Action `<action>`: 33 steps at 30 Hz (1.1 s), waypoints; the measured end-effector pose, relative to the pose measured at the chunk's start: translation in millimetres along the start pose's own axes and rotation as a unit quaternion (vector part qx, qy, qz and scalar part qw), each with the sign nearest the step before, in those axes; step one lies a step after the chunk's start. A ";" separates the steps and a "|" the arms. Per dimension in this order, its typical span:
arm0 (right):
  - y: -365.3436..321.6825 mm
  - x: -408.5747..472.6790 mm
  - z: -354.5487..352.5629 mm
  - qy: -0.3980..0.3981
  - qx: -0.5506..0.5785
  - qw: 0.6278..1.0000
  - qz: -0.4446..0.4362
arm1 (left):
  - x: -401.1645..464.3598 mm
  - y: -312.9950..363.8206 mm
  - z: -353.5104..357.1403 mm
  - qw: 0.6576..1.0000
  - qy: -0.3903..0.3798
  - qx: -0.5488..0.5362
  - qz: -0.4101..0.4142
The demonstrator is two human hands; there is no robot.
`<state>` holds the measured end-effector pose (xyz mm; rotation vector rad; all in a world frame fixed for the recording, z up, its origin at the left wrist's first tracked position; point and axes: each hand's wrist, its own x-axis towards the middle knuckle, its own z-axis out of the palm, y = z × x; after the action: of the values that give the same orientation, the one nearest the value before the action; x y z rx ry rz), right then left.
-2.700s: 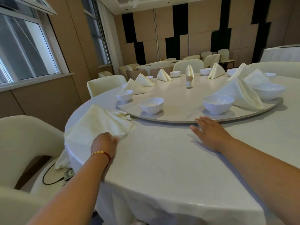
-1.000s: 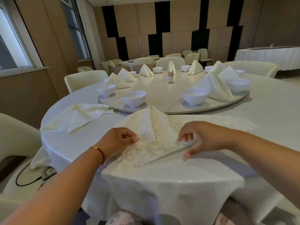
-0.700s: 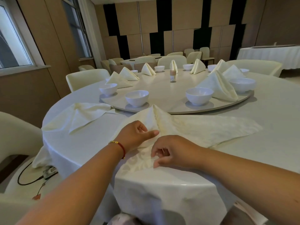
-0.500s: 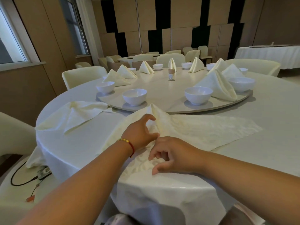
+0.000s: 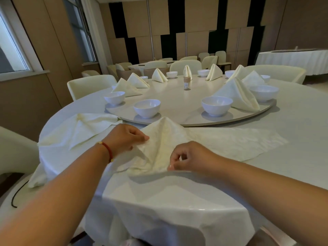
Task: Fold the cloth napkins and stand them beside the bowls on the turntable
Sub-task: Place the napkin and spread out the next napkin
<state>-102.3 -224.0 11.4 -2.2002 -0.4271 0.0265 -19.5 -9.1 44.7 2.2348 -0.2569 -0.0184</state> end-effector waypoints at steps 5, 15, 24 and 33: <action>-14.1 21.8 -33.9 0.064 0.082 0.988 0.117 | 8.6 5.7 -32.7 0.977 -0.074 -0.167 -0.114; -22.3 101.5 -92.2 0.155 0.144 0.946 0.247 | 49.7 23.9 -61.5 0.933 -0.050 -0.304 -0.186; -13.7 188.9 -141.4 0.317 0.184 0.914 0.176 | 116.5 33.3 -64.0 0.931 0.043 -0.340 -0.127; 9.5 167.1 -109.0 0.223 -0.078 0.972 0.013 | 95.5 23.4 -34.8 0.988 0.105 0.004 0.117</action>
<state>76.1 -260.5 93.6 -2.2793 -0.1512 -0.4937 73.3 -14.7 91.9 2.1803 -0.4013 0.3440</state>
